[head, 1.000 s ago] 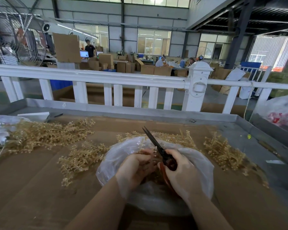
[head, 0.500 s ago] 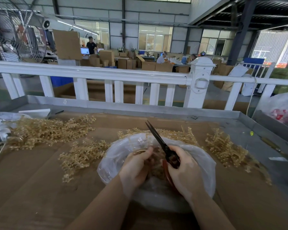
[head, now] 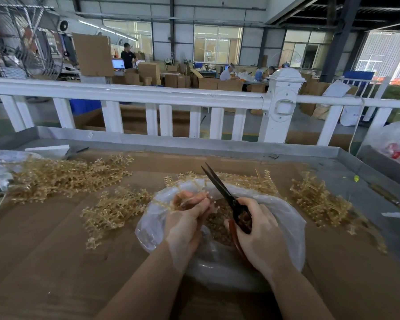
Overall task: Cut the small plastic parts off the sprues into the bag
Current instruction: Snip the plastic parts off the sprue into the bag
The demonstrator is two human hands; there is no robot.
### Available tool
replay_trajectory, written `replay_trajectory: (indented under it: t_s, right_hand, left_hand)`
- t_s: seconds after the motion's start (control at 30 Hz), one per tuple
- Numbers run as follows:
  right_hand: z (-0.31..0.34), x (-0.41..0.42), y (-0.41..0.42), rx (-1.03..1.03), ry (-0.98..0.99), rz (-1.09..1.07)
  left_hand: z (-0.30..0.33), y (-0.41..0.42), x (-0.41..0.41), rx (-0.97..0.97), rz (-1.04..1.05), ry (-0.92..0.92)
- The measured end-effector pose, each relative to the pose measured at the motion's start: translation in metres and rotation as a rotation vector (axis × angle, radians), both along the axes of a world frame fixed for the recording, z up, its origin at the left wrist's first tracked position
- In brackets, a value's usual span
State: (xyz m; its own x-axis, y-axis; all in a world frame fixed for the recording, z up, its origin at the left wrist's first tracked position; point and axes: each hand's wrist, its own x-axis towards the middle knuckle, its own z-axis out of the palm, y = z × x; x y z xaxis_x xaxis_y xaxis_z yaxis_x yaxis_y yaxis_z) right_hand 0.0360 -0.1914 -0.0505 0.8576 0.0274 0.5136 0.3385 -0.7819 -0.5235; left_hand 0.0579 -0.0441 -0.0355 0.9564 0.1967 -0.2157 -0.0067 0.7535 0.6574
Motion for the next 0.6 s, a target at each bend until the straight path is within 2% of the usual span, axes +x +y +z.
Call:
replay_trajectory:
  t_s: [0.3, 0.6]
  right_hand:
    - [0.0007, -0.0032, 0.0005, -0.121, 0.067, 0.096]
    - [0.0005, -0.0046, -0.0002, -0.195, 0.074, 0.114]
  left_hand:
    - [0.0024, 0.0076, 0.0083, -0.055, 0.1, -0.118]
    - [-0.0007, 0.0069, 0.0074, -0.011, 0.143, -0.051]
